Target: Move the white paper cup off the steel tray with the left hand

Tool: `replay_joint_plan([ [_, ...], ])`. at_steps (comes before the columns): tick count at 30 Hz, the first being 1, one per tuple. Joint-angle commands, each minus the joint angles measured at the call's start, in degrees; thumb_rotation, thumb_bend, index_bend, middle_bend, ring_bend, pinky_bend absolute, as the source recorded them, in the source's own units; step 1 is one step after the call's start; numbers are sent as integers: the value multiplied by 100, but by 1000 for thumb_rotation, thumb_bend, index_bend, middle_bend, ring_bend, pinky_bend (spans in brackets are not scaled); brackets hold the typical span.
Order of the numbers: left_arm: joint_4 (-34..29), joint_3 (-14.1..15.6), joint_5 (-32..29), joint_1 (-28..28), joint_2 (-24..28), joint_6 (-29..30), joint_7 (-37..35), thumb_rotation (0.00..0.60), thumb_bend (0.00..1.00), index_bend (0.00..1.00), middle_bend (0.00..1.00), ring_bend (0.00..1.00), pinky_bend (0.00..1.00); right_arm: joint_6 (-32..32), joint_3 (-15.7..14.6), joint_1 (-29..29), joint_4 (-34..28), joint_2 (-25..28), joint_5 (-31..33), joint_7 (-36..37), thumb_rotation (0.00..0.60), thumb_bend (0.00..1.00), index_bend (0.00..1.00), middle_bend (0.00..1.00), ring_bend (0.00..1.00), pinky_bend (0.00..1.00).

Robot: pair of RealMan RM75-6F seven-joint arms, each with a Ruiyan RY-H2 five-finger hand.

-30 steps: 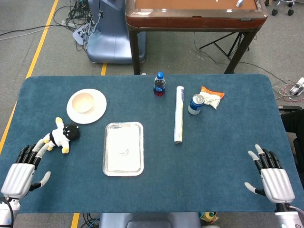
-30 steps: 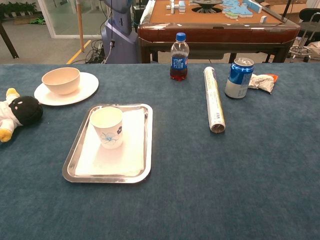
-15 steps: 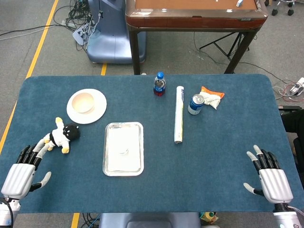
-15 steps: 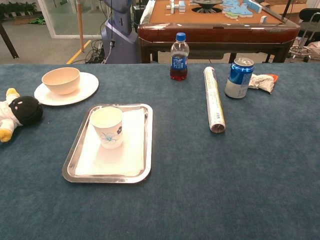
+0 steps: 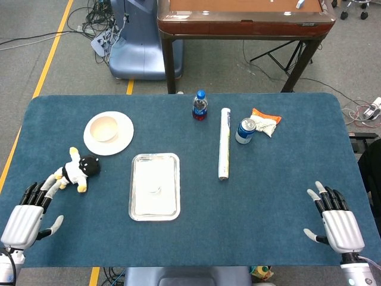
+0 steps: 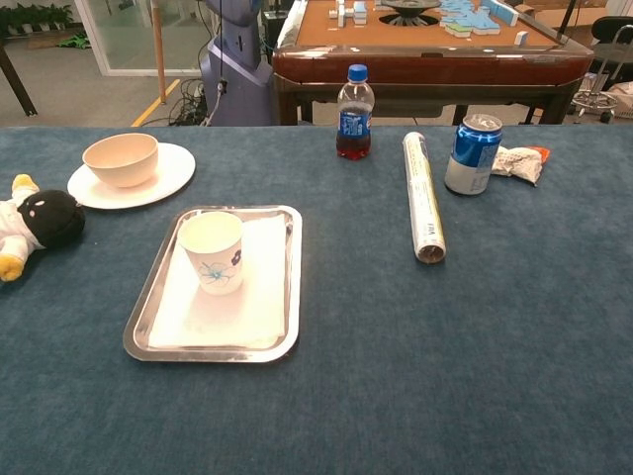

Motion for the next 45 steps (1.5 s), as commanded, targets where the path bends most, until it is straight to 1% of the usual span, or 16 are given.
replay_joint_plan([
  [1, 3, 20, 7, -84, -109, -162, 124, 600, 319, 126, 0, 0, 0, 22, 8, -9, -4, 19, 16, 38, 600, 199, 0, 0, 0, 0],
  [4, -63, 35, 0, -211, -220, -406, 333, 600, 319, 133, 0, 0, 0, 15, 17, -9, 4, 40, 48, 103, 600, 199, 0, 0, 0, 0],
  [7, -135, 22, 4, -376, -309, -667, 691, 600, 319, 139, 0, 0, 0, -43, 36, 20, 30, 51, 105, 129, 600, 200, 0, 0, 0, 0],
  [14, -310, -107, -176, -760, -575, -1224, 1578, 600, 319, 166, 0, 0, 0, -298, 106, 132, 90, 44, 366, 165, 600, 200, 0, 0, 0, 0],
  [18, -380, -162, -226, -896, -651, -1381, 1736, 600, 320, 188, 0, 0, 0, -325, 125, 150, 87, 56, 414, 182, 600, 200, 0, 0, 0, 0],
  [20, -473, -280, -295, -1122, -753, -1623, 1920, 600, 319, 201, 0, 0, 0, -310, 150, 152, 73, 82, 448, 234, 600, 200, 0, 0, 0, 0],
  [25, -605, -505, -684, -1481, -889, -2050, 2162, 600, 319, 208, 0, 0, 0, -372, 168, 186, 69, 111, 518, 300, 600, 200, 0, 0, 0, 0],
  [33, -592, -823, -1264, -2034, -1050, -2565, 2435, 600, 319, 208, 0, 0, 0, -580, 235, 296, 98, 123, 746, 350, 600, 199, 0, 0, 0, 0],
  [36, -618, -882, -1444, -2191, -1113, -2669, 2549, 600, 319, 209, 0, 0, 0, -656, 255, 333, 107, 139, 829, 387, 600, 200, 0, 0, 0, 0],
  [45, -590, -904, -1918, -2558, -1393, -2872, 2827, 600, 319, 230, 0, 0, 0, -811, 295, 410, 168, 206, 989, 575, 600, 200, 0, 0, 0, 0],
])
